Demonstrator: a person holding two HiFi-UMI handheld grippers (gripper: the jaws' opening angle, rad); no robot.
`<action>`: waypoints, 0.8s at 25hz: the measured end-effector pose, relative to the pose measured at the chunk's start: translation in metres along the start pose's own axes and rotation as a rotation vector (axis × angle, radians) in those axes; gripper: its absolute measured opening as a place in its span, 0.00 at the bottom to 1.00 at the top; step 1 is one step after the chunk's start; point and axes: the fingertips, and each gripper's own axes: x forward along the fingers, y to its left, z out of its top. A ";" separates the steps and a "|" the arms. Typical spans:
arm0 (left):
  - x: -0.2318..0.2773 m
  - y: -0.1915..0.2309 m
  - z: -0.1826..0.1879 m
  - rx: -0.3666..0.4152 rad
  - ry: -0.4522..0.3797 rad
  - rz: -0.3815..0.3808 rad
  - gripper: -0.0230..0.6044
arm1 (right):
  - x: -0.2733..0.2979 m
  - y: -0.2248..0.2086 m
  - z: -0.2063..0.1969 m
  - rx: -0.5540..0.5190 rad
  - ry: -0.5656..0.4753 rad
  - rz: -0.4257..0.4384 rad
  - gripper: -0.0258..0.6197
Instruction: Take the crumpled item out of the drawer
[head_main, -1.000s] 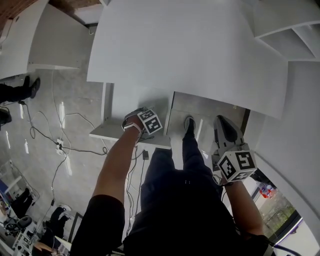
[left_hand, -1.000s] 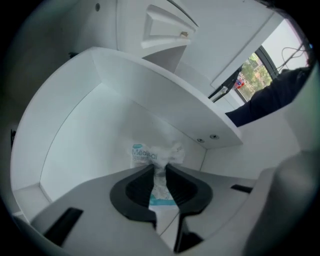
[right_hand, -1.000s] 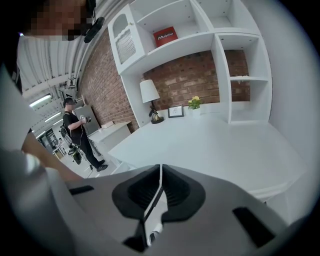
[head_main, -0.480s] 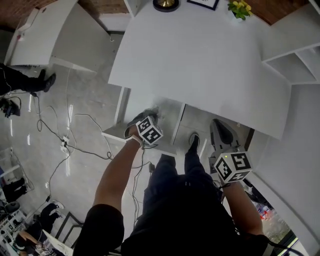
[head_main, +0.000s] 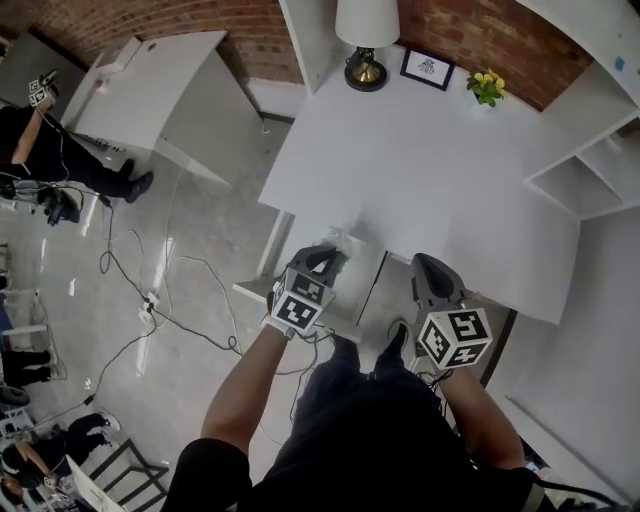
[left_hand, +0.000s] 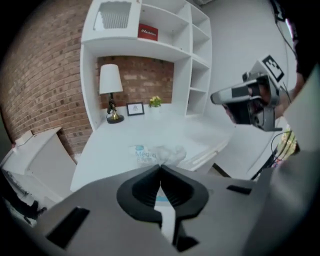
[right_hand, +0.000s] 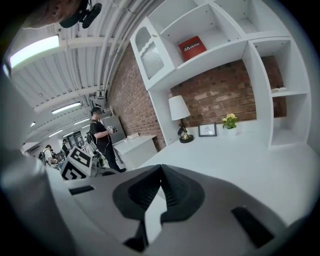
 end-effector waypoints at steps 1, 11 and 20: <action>-0.010 0.001 0.013 -0.025 -0.037 0.014 0.06 | 0.000 0.005 0.006 -0.012 -0.012 0.013 0.04; -0.105 -0.009 0.138 -0.177 -0.385 0.083 0.06 | -0.007 0.038 0.078 -0.092 -0.156 0.122 0.04; -0.179 -0.018 0.194 -0.234 -0.597 0.108 0.06 | -0.023 0.056 0.135 -0.148 -0.272 0.172 0.04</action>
